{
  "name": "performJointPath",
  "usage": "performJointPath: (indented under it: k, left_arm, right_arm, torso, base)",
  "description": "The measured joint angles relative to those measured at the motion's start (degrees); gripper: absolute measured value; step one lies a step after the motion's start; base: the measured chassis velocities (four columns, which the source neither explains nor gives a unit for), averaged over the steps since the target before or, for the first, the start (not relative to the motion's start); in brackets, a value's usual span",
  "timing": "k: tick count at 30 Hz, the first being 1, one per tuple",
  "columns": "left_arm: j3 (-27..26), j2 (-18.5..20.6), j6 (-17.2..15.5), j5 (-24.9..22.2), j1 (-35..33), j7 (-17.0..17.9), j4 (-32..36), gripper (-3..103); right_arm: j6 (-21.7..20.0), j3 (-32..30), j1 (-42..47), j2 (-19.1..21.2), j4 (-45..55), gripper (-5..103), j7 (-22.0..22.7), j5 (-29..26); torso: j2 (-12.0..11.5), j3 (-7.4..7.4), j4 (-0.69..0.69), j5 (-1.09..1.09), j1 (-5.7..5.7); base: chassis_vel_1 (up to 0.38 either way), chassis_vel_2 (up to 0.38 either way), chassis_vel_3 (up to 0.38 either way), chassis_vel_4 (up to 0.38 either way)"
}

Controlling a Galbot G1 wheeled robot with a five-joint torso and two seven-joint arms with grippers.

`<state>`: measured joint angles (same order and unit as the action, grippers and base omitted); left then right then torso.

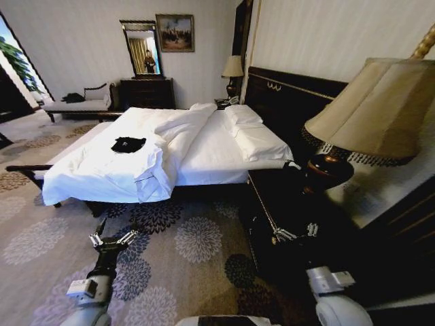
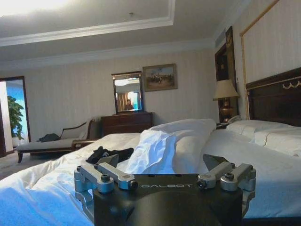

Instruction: Fold the clothes on the bed.

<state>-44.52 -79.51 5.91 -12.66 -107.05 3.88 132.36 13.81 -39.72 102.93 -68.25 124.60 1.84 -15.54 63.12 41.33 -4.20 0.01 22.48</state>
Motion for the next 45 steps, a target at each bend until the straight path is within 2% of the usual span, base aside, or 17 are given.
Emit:
performJointPath:
  k: [3,4,7,12,22,31,45]
  left_arm:
    - [0.4,-0.5,-1.5,0.5,0.3,0.2,0.7,100]
    - [0.4,-0.5,-1.5,0.5,0.3,0.2,0.7,100]
    - [0.4,-0.9,-2.1,0.8,0.4,0.4,0.9,100]
    - [0.4,-1.1,-2.1,1.2,0.3,0.5,0.6,100]
    - [0.4,-0.5,-2.0,2.2,0.1,0.5,1.0,100]
    - [0.4,0.1,-2.1,2.2,0.3,0.7,1.3,100]
    - [0.3,-0.2,-2.1,1.7,0.8,0.7,0.6,100]
  right_arm:
    - [0.2,0.3,0.0,-0.6,0.3,100,2.4,-1.0]
    - [0.2,0.3,0.0,-0.6,0.3,100,2.4,-1.0]
    - [4.8,-0.7,0.7,-1.7,0.4,100,1.6,-1.7]
    - [5.5,-1.5,2.3,-1.9,1.4,100,0.8,-0.5]
    - [4.6,-1.1,2.8,-1.6,1.6,100,0.7,0.0]
    - [0.8,-1.5,3.7,-0.9,2.6,100,1.3,0.1]
    - [0.9,-0.9,3.2,-1.2,1.4,100,0.6,-0.2]
  torso:
    - [0.0,0.00,0.00,-0.01,0.00]
    - [0.0,0.00,0.00,-0.01,0.00]
    - [0.0,0.00,0.00,-0.01,0.00]
    - [0.0,0.00,-0.01,-0.01,0.00]
    - [0.0,0.00,0.00,-0.01,0.00]
    - [0.0,0.00,0.00,-0.01,0.00]
    - [0.0,0.00,-0.01,0.00,0.00]
  base:
    - [0.000,0.000,0.000,0.000]
    - [0.000,0.000,0.000,0.000]
    - [0.000,0.000,0.000,0.000]
    - [0.000,0.000,0.000,0.000]
    - [0.000,0.000,0.000,0.000]
    - [0.000,0.000,0.000,0.000]
    - [0.000,0.000,0.000,0.000]
